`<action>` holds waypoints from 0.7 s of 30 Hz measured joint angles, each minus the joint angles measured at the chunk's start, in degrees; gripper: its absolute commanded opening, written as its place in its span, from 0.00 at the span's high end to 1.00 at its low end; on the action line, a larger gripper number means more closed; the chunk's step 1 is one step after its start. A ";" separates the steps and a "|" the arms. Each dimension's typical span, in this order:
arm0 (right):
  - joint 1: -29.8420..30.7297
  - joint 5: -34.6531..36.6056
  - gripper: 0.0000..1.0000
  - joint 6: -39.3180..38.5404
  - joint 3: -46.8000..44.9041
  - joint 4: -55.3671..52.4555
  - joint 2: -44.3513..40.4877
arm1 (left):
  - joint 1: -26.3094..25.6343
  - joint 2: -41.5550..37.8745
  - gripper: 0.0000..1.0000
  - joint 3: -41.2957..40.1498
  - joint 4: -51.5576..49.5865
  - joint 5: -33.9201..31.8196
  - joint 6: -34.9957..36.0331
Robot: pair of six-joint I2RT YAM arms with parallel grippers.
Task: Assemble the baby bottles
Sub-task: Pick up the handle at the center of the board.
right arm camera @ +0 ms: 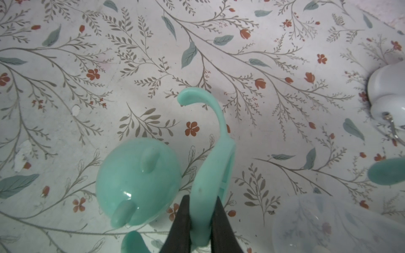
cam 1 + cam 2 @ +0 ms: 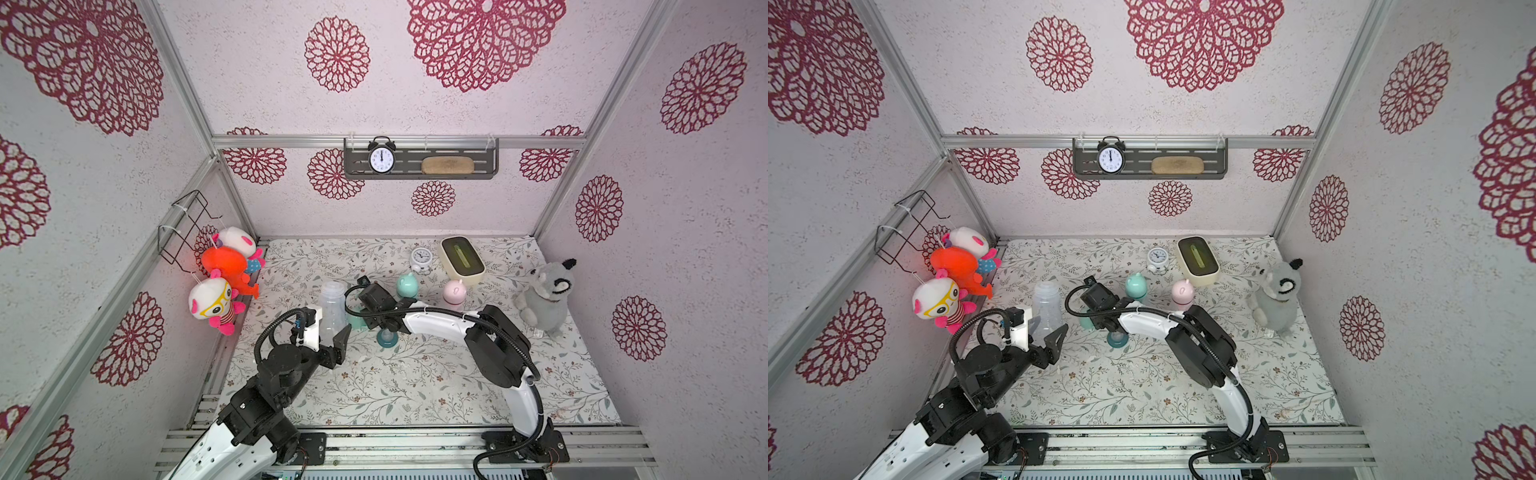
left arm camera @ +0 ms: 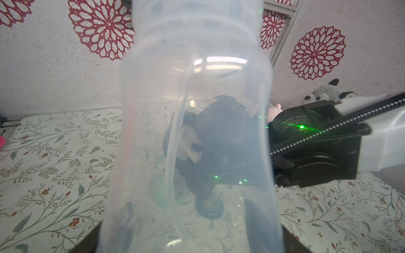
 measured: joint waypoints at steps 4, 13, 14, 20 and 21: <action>1.46 0.98 0.93 -2.91 -4.02 -0.70 -6.03 | 0.00 -0.04 0.99 0.07 -0.09 0.07 0.02; 7.65 2.10 0.93 -6.01 -14.69 -4.33 -22.99 | 0.00 -0.28 1.00 0.09 0.31 1.16 0.55; 8.35 2.14 0.93 -6.12 -15.91 -5.01 -24.63 | 0.00 -0.15 0.99 0.09 0.39 1.27 0.66; 11.93 2.16 0.93 -6.12 -25.44 -7.63 -33.59 | 0.02 1.88 1.00 0.70 0.81 2.86 1.14; 12.15 2.10 0.93 -5.97 -27.47 -7.82 -35.06 | 0.02 2.14 1.00 0.70 0.96 3.10 1.18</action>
